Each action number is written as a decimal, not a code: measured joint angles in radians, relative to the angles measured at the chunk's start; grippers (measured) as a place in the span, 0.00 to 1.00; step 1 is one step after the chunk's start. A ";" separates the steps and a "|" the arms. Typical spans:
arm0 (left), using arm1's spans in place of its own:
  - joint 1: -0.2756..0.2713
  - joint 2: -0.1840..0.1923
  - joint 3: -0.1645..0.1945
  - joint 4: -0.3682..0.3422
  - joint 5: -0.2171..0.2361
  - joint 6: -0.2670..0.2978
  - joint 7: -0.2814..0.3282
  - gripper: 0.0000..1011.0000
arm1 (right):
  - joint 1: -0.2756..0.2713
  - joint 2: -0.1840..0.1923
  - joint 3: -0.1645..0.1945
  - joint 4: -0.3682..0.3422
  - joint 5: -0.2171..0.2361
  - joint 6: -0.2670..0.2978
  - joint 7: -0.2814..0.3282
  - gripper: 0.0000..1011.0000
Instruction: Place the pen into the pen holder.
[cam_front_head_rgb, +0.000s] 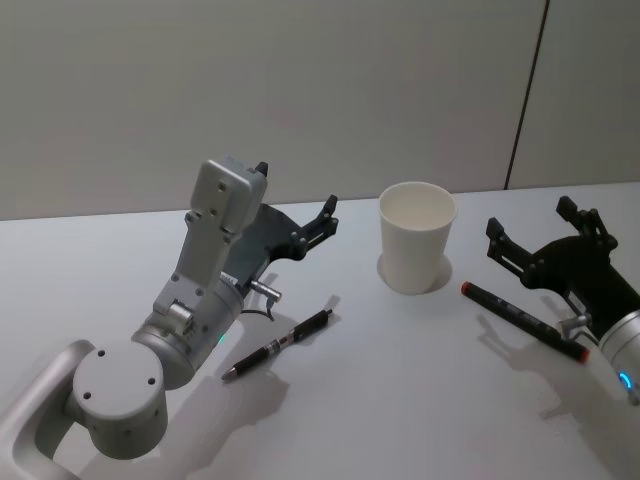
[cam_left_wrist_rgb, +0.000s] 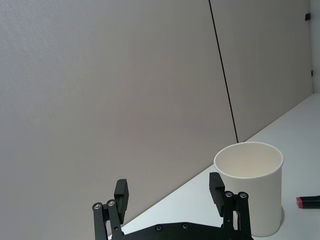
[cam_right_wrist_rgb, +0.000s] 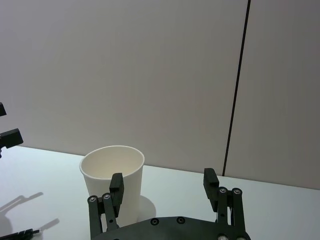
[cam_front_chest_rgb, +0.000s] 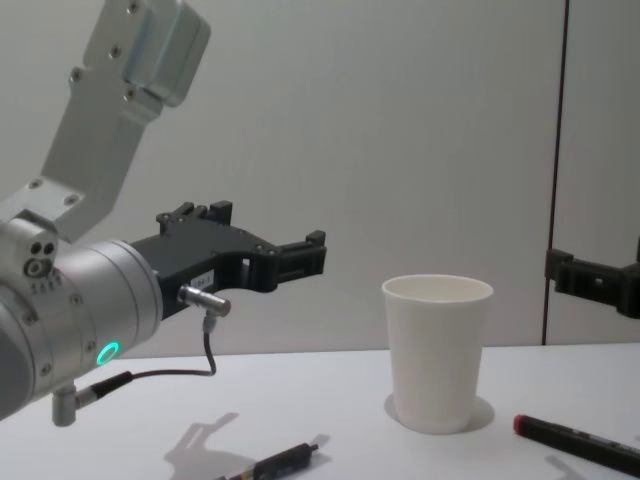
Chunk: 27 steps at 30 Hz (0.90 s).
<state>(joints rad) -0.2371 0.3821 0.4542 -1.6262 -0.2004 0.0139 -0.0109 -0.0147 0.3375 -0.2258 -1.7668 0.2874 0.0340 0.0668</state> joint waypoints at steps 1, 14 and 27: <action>0.000 0.000 0.000 0.000 0.000 0.000 0.000 0.99 | 0.000 0.000 0.000 0.000 0.000 0.000 0.000 0.99; 0.000 0.000 0.000 0.000 0.000 0.000 0.000 0.99 | 0.000 0.000 0.000 0.000 0.000 0.000 0.000 0.99; 0.000 0.000 0.000 0.000 0.000 0.000 0.000 0.99 | 0.000 0.000 0.000 0.000 0.000 0.000 0.000 0.99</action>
<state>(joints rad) -0.2371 0.3821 0.4542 -1.6262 -0.2004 0.0138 -0.0109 -0.0145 0.3375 -0.2258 -1.7668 0.2873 0.0341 0.0670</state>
